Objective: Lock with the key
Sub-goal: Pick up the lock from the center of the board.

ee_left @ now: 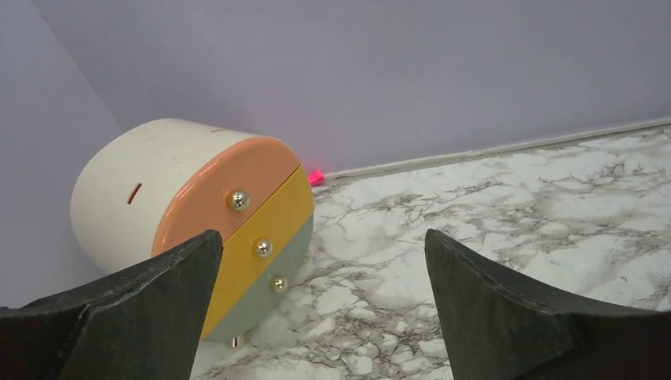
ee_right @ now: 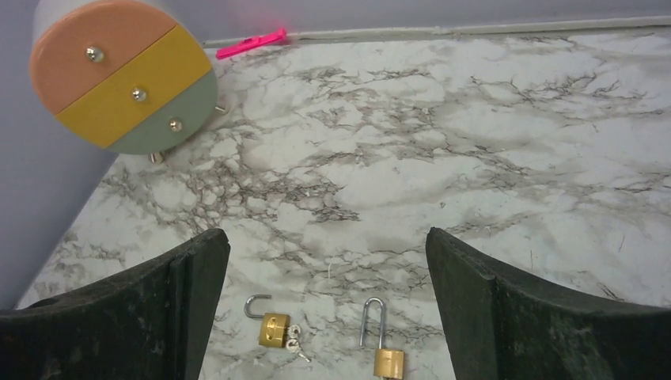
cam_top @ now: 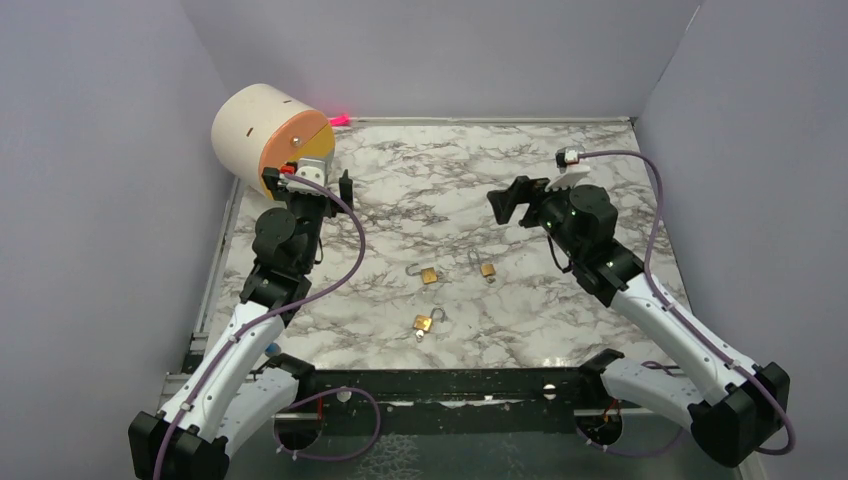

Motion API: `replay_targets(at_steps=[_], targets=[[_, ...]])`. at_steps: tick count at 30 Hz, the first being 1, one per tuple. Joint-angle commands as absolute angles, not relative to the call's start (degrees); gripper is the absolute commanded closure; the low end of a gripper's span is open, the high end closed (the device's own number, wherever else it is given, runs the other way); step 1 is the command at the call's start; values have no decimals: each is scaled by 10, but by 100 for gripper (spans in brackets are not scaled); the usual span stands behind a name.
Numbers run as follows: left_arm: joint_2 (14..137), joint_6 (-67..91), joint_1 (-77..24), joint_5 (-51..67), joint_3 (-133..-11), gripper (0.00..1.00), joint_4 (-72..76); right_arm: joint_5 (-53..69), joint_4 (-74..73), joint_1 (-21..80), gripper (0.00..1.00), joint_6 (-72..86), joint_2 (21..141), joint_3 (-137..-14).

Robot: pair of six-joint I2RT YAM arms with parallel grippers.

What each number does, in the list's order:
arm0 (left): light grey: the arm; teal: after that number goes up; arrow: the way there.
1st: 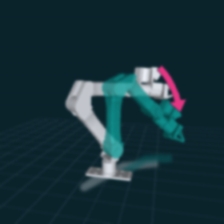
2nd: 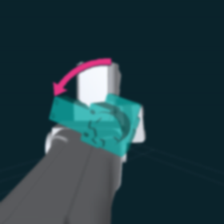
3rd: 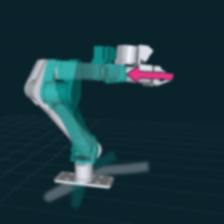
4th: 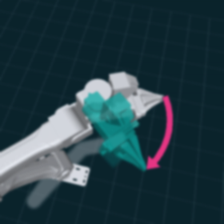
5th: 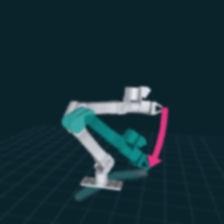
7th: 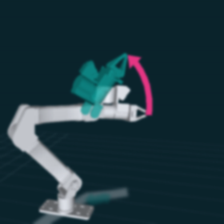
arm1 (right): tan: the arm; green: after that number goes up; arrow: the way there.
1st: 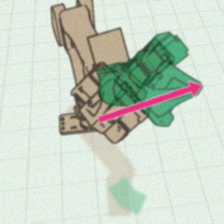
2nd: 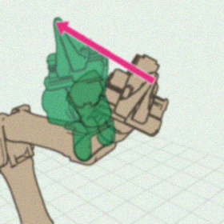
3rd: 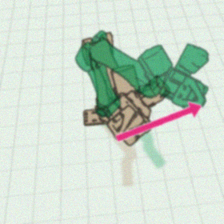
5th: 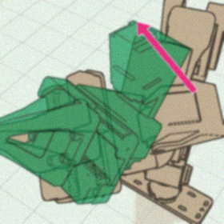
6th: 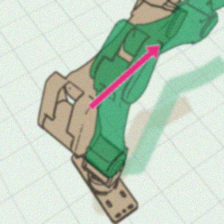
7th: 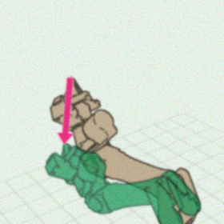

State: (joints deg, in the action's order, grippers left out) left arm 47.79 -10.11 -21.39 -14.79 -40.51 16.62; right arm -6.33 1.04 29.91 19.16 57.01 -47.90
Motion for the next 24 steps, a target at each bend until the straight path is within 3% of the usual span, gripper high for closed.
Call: replay_targets(at_steps=[1, 9, 14, 19, 24], targets=[[473, -107, -211, -161, -401, 1, 180, -49, 10, 297, 0, 169, 588, -494], [474, -111, -210, -139, -400, 1, 181, -54, 7, 305, 0, 148, 601, -495], [481, -102, -206, -126, -403, 1, 180, -254, -207, 501, 0, 230, 782, -619], [460, -102, -205, -135, -399, 1, 179, -186, -244, 531, 3, 419, 833, -593], [454, -97, -205, -122, -407, 1, 173, -139, -330, 557, 7, 547, 904, -654]])
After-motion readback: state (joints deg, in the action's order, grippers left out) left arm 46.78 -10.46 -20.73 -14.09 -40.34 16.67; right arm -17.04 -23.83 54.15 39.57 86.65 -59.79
